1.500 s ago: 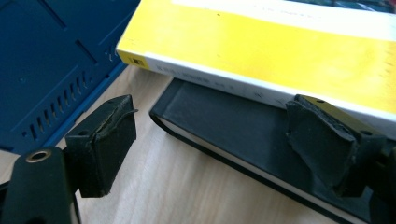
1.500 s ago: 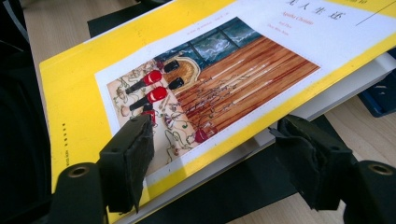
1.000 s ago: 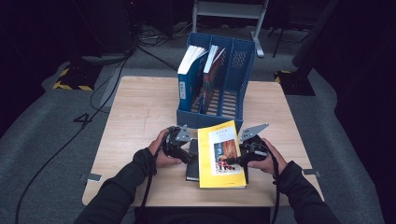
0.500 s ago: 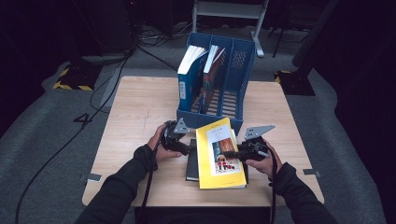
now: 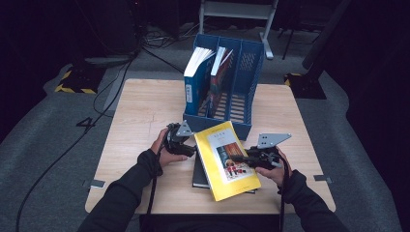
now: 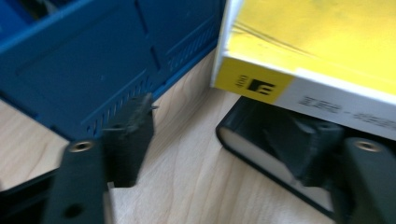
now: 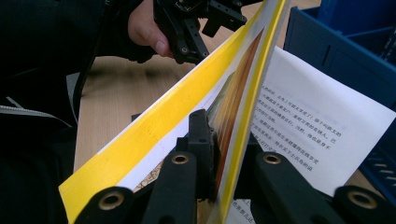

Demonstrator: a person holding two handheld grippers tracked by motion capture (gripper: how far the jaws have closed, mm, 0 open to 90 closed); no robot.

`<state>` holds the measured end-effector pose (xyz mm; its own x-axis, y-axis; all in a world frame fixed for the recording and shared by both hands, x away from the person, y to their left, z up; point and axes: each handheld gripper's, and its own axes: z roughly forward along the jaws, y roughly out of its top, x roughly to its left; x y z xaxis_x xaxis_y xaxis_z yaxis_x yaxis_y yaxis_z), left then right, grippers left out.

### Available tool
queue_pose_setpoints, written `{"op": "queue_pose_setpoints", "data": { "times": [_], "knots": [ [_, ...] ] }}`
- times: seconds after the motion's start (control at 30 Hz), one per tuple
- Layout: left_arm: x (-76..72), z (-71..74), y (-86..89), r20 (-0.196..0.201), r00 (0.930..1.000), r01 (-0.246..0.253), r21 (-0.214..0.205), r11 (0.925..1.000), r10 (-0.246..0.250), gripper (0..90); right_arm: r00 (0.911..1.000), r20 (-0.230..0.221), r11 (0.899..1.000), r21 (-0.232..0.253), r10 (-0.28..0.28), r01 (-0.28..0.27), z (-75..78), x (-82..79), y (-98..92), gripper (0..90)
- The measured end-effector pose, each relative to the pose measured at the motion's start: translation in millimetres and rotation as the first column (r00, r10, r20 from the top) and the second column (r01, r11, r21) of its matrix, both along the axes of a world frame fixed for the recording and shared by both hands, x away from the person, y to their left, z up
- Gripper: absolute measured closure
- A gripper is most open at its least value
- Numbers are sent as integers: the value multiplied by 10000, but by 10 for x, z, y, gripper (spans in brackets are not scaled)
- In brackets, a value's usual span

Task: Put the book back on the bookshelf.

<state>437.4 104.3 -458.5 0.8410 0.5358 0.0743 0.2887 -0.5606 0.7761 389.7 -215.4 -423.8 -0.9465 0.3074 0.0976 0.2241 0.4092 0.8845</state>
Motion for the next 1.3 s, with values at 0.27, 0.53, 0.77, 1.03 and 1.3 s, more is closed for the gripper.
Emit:
{"op": "queue_pose_setpoints", "data": {
  "times": [0.27,0.53,0.77,1.03,1.3],
  "knots": [
    [-43,183,1,180,9972,743,-1174,9903,-727,655,9998,156,9992,367,-137,131,49,4,-70,810],
    [-71,446,-82,663,9895,1368,-1420,9804,-1285,794,9986,516,9989,459,-85,61,129,-31,-133,759],
    [-68,626,-145,906,9822,1773,-1534,9721,-1648,871,9937,1079,9988,401,-306,264,182,-82,-115,777],
    [-138,901,-191,1372,9689,2280,-1696,9588,-2061,884,9787,1943,9973,453,-662,585,242,-150,-100,839],
    [-296,1025,-238,1871,9541,2674,-1810,9464,-2338,859,9621,2586,9958,519,-861,752,261,-268,-104,862]
  ]
}}
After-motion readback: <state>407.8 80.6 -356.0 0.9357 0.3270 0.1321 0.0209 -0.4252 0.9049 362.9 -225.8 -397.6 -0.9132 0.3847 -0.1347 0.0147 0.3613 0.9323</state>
